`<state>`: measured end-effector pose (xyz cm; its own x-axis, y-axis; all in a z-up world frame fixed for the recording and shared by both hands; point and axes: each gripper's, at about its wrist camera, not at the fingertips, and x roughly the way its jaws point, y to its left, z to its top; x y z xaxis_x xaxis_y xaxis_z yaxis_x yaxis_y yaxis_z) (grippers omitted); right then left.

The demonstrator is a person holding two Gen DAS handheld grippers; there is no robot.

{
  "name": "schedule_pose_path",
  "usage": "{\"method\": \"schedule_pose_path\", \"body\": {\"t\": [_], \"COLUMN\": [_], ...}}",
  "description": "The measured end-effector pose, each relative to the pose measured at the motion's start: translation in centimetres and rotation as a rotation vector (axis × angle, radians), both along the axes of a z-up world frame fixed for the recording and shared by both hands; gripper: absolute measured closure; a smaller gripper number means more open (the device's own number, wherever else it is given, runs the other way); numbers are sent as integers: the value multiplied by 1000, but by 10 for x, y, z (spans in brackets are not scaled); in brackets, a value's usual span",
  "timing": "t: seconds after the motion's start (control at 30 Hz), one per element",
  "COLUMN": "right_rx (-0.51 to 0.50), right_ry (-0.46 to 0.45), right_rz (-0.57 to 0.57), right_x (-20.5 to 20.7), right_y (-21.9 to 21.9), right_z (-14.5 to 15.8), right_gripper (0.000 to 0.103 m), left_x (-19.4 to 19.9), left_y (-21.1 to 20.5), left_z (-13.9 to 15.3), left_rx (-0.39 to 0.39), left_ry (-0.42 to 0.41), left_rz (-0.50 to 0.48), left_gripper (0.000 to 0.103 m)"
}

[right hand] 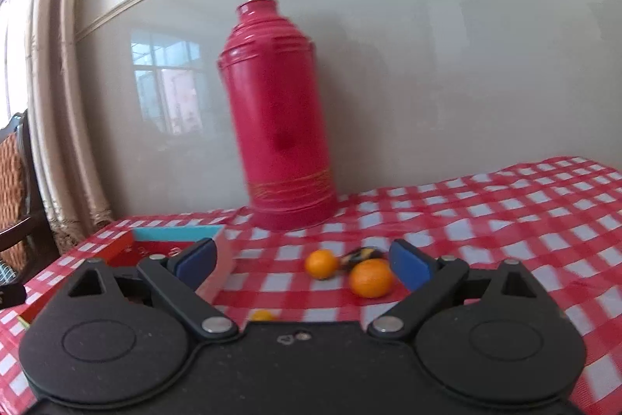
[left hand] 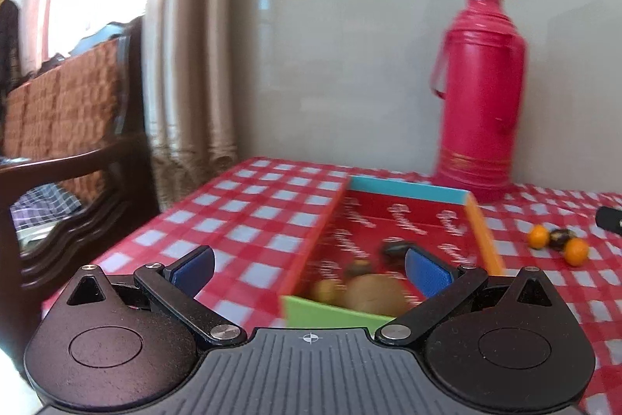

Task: Organize fruits
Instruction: 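Carry the brown fruit with the right tool into the box and release, then move the left tool to the large mandarin and close on it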

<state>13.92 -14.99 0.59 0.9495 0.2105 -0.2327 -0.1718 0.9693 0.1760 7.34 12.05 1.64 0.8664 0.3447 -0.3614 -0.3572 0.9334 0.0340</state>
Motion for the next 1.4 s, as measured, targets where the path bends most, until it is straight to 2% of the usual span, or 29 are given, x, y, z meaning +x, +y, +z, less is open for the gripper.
{"method": "schedule_pose_path", "body": {"t": [0.27, 0.63, 0.87, 1.1, 1.33, 1.4], "right_rx": [16, 35, 25, 14, -1, -2], "right_ry": [18, 34, 53, 101, 122, 125], "right_rz": [-87, -202, -279, -347, -375, -378], "right_x": [-1, 0, 14, 29, 32, 33], "right_y": [-47, -106, -136, -161, -179, -183], "right_z": [0, -5, -11, -20, -25, -25], "right_gripper": [12, 12, 12, 12, 11, 11], "left_x": [27, 70, 107, 141, 172, 178], "left_y": [-70, -163, -211, -246, -261, -264], "left_z": [-2, -8, -21, -36, -49, -53], "left_rx": [39, 48, 14, 22, 11, 2], "left_ry": [38, 37, 56, 92, 140, 152], "left_rz": [-139, -297, -359, -413, -396, -406], "left_gripper": [0, 0, 0, 0, 1, 23]}}
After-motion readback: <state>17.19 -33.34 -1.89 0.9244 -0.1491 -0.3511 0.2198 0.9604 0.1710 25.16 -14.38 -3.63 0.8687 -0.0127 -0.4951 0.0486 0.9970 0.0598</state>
